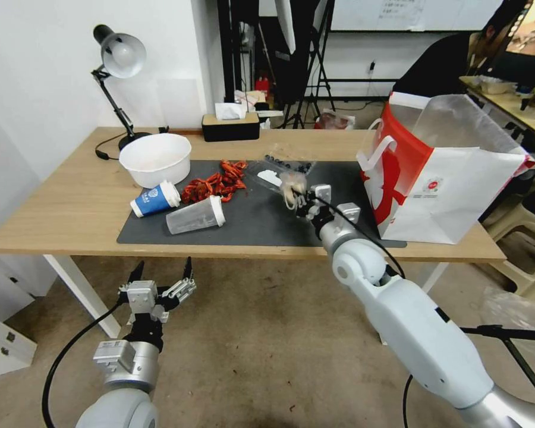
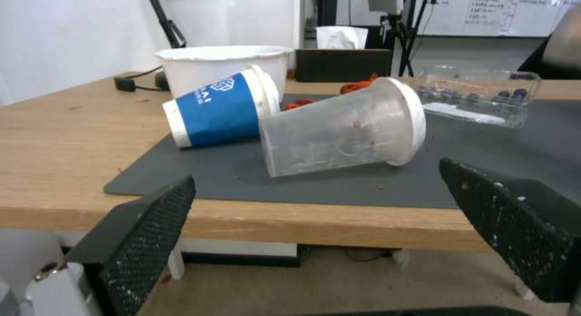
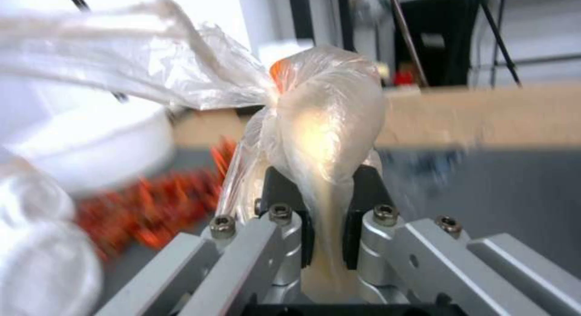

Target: Pick up the trash from the table and place it into the takeout bag.

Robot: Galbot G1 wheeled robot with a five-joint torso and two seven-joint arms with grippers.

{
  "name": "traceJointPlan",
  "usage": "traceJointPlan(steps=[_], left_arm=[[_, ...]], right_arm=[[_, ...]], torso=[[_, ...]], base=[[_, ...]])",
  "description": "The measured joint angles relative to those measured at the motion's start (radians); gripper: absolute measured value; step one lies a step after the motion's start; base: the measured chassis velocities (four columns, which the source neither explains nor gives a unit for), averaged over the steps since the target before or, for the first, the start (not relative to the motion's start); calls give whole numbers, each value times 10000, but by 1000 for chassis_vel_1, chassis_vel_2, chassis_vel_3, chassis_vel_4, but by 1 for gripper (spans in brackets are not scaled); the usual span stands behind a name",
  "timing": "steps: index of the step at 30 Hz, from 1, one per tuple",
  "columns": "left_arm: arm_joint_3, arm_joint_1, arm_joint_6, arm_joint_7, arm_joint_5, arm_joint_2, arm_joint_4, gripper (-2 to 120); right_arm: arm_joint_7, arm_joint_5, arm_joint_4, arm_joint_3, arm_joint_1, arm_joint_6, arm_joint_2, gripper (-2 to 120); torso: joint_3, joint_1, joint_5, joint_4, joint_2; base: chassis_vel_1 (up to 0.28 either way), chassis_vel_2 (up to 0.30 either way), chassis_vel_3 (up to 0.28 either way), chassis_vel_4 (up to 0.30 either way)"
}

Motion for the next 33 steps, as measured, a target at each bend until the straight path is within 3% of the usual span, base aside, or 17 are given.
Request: traceJointPlan(steps=[3,9,12,19,31,33], left_arm=[[26,-3,0,0,6,6,-18,100],[56,-5,0,1,80,1,-42,100],[104,24,-20,12,129,-1,-79,100],[183,32,-41,53,168,-23,-96,100],[266,59,-85,110,225,-81,-106,100],[264,97,-119,113,229,-82,-121,100]], right_arm=[[-124,375,970,602,-184,49,-175,5],[374,496,1676,1554,-22,-293,-322,5],[1199,298,1818,2608,577,-1010,-627,5],[2684,768,1613,3697,1479,-2215,-1149,5],[4232,1415,1170,4046,1981,-4460,-1522,5],[4437,1665,1133,4086,2000,-4926,-1495,13]], torso=[[0,0,-1,-2,0],[0,-1,-1,-2,0],[0,0,0,0,0],[1,0,1,-2,0],[2,0,1,-1,0],[2,0,-1,0,0]], base=[[0,0,0,0],[0,0,0,0],[0,0,0,0],[0,0,0,0],[0,0,0,0],[0,0,0,0]])
